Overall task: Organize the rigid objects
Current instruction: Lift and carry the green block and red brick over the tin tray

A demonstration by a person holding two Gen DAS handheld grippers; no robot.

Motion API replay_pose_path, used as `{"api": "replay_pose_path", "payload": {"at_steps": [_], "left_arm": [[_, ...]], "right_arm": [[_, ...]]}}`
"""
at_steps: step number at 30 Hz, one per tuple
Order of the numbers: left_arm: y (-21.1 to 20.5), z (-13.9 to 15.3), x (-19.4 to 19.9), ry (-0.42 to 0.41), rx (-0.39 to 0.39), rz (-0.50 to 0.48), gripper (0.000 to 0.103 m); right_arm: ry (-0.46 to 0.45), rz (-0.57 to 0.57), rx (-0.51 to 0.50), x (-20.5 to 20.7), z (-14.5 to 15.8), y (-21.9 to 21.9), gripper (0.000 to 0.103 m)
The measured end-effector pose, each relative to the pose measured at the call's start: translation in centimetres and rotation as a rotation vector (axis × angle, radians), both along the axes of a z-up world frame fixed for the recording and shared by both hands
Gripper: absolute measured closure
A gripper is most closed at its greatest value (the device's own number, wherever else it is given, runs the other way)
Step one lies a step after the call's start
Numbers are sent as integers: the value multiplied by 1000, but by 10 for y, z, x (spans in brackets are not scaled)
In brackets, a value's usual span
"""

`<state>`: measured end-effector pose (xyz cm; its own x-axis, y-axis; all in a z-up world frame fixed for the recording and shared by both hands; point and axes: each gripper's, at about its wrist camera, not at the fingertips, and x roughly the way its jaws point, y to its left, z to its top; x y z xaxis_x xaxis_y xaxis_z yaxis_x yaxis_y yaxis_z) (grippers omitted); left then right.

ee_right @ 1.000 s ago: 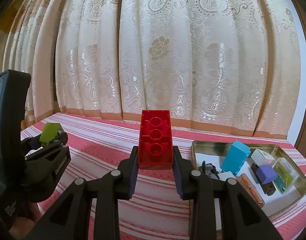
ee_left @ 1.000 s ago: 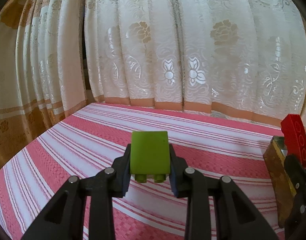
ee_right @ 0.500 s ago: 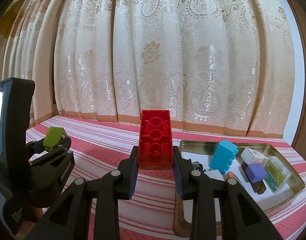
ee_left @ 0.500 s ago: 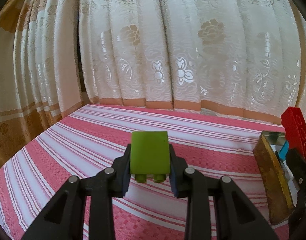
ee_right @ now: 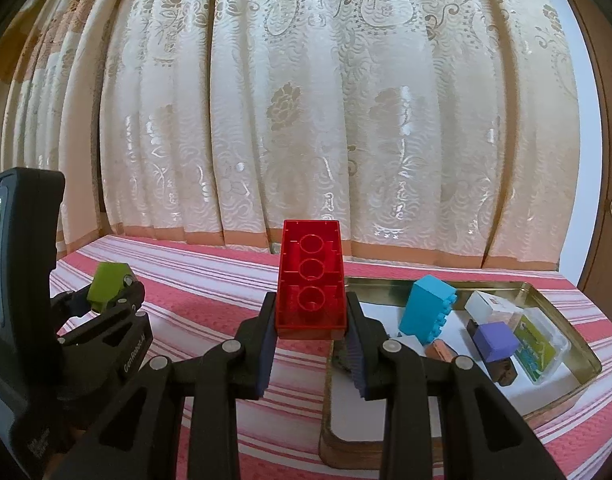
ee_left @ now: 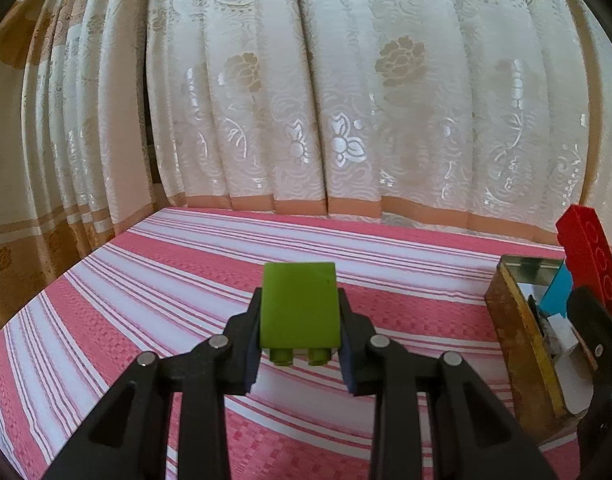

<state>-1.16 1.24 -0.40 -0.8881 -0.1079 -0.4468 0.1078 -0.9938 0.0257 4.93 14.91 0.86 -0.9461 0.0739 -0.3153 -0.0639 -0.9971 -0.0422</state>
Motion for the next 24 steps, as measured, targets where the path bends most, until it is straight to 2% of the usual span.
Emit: {"api": "replay_pose_path", "payload": {"at_steps": [11, 24], "left_arm": [[19, 0, 7, -3, 10, -33, 73], [53, 10, 19, 35, 19, -88, 73]], "right_arm": [[7, -18, -1, 7, 3, 17, 69], [30, -59, -21, 12, 8, 49, 69]]}}
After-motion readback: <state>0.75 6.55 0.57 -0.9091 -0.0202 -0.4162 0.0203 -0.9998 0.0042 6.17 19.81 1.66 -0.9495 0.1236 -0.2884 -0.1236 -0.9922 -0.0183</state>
